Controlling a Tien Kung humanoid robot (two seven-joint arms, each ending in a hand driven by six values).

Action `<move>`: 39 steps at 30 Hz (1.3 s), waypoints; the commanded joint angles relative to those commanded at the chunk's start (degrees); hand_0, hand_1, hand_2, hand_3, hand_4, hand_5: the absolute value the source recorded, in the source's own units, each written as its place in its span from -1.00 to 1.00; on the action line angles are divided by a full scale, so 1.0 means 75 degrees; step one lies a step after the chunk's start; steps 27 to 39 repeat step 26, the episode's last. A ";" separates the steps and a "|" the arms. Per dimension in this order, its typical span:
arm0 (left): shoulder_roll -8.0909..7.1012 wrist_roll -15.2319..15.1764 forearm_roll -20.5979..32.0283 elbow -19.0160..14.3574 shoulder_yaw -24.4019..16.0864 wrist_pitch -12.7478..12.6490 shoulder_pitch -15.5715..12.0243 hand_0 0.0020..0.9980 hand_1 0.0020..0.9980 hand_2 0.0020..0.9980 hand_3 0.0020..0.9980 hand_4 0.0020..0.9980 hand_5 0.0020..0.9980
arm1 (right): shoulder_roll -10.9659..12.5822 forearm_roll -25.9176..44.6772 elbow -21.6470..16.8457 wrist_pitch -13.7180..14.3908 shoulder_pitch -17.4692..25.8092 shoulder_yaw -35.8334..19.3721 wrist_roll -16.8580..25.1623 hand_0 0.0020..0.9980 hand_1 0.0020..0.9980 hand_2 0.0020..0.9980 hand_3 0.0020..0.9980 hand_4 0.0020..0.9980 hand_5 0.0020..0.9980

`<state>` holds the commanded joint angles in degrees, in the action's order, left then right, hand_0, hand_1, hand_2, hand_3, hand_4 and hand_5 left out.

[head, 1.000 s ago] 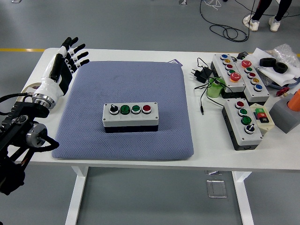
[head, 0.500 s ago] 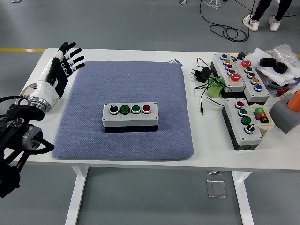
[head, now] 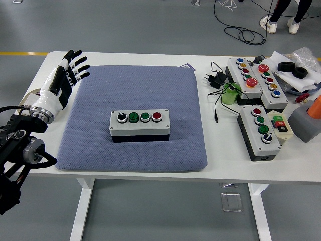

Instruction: Pick up the button,place it on the desk,press the button,press the button

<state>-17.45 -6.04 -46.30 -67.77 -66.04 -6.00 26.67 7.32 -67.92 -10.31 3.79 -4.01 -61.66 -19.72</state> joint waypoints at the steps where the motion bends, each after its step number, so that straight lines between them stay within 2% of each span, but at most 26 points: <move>1: -0.0007 0.0000 -0.0023 0.0003 0.0003 0.0002 0.0011 0.59 0.67 0.82 0.85 0.29 1.00 | -0.0001 0.0001 0.0000 -0.0001 0.0002 0.0003 0.0000 0.34 0.32 0.44 0.21 -0.24 -0.53; 18: -0.0069 -0.0007 -0.0054 0.0065 -0.0148 -0.0001 0.0135 0.58 0.67 0.81 0.84 0.29 1.00 | -0.0018 0.0023 0.0000 -0.0011 -0.0082 0.0041 0.0016 0.34 0.32 0.44 0.20 -0.24 -0.53; 26: -0.0070 -0.0057 0.0056 0.0416 -0.0247 -0.0076 0.0161 0.58 0.67 0.81 0.84 0.29 1.00 | -0.0029 -0.0012 0.0000 -0.0014 -0.0117 0.0030 0.0028 0.34 0.32 0.44 0.20 -0.24 -0.53; 39: -0.0070 -0.0057 0.0056 0.0416 -0.0247 -0.0076 0.0161 0.58 0.67 0.81 0.84 0.29 1.00 | -0.0029 -0.0012 0.0000 -0.0014 -0.0117 0.0030 0.0028 0.34 0.32 0.44 0.20 -0.24 -0.53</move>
